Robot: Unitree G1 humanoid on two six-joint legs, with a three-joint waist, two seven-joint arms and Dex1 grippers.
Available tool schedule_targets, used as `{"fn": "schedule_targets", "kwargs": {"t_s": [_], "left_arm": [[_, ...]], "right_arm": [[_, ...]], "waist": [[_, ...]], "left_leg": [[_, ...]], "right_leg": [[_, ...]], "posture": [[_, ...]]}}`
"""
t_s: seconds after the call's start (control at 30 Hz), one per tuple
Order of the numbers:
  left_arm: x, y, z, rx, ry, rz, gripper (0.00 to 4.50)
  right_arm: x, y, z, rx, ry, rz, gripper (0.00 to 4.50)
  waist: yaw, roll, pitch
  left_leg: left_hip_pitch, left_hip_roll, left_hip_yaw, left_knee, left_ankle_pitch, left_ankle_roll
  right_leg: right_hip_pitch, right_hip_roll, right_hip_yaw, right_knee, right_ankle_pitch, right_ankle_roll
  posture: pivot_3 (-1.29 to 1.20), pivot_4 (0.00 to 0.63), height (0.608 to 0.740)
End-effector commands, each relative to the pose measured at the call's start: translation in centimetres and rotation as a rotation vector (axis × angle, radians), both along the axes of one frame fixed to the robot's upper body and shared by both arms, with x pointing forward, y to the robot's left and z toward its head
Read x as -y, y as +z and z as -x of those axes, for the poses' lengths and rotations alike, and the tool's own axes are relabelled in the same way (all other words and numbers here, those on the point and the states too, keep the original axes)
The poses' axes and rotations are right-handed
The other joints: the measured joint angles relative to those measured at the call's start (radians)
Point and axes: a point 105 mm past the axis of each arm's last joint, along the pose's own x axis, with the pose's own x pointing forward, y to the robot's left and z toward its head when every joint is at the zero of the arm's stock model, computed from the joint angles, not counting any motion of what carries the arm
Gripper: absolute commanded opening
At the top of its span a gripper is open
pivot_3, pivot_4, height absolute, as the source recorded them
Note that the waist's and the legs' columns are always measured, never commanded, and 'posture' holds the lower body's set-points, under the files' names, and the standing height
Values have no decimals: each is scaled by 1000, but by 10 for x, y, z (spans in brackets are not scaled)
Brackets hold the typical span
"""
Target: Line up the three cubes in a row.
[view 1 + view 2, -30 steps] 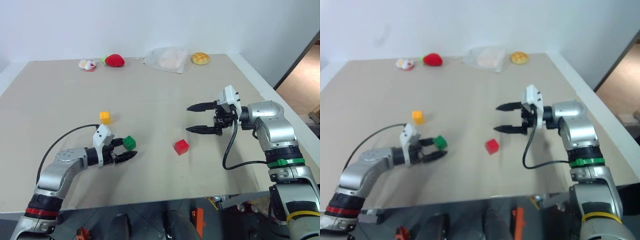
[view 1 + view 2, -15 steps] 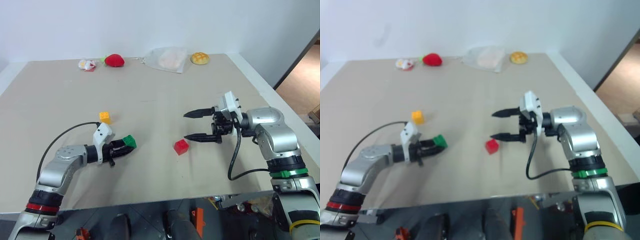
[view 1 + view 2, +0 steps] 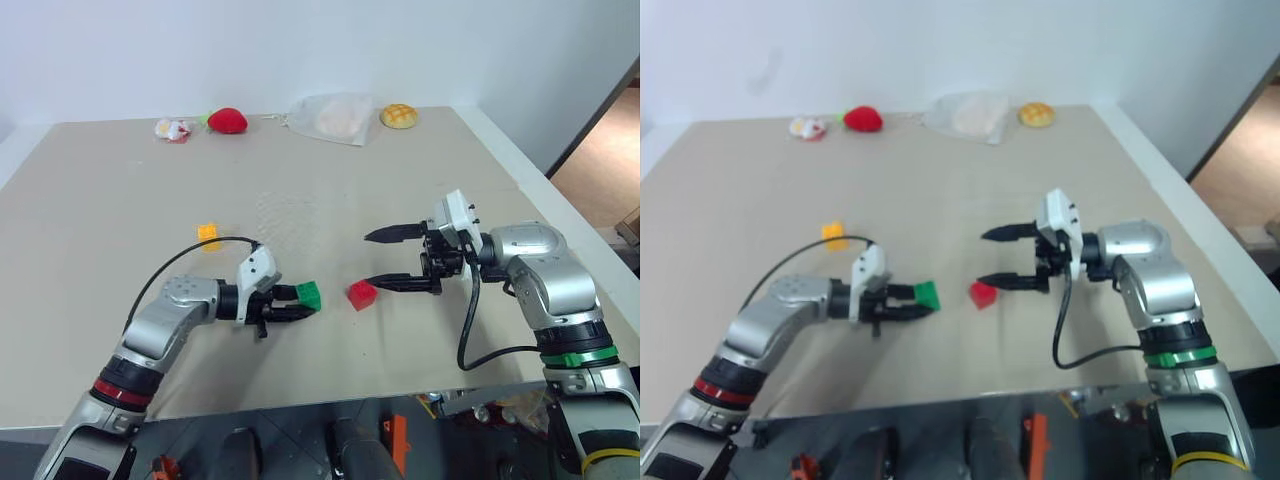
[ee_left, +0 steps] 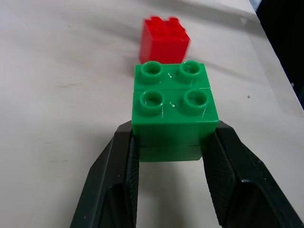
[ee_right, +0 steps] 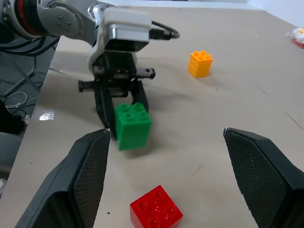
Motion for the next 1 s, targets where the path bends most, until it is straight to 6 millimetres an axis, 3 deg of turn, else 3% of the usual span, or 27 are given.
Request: {"fn": "schedule_targets", "kwargs": {"t_s": [0.03, 0.7, 1.0], "left_arm": [[3, -6, -5, 19, -9, -26, 1317], [16, -9, -24, 153, -84, -75, 1317], [12, -14, -27, 224, -85, -100, 1317]], "right_arm": [[4, 14, 4, 57, -6, -26, 3965], [5, 14, 2, 61, -30, -44, 3965], [4, 15, 0, 62, -32, -46, 3965]], "waist": [[0, 0, 0], [3, 0, 0], [3, 0, 0]], "left_leg": [[0, 0, 0, 0, 0, 0], [-1, -2, 0, 8, 0, 0], [-1, -2, 0, 8, 0, 0]], "right_leg": [[0, 0, 0, 0, 0, 0], [3, 0, 3, 0, 1, 2], [3, 0, 3, 0, 1, 2]], "posture": [[0, 150, 740], [0, 150, 740], [0, 150, 740]]}}
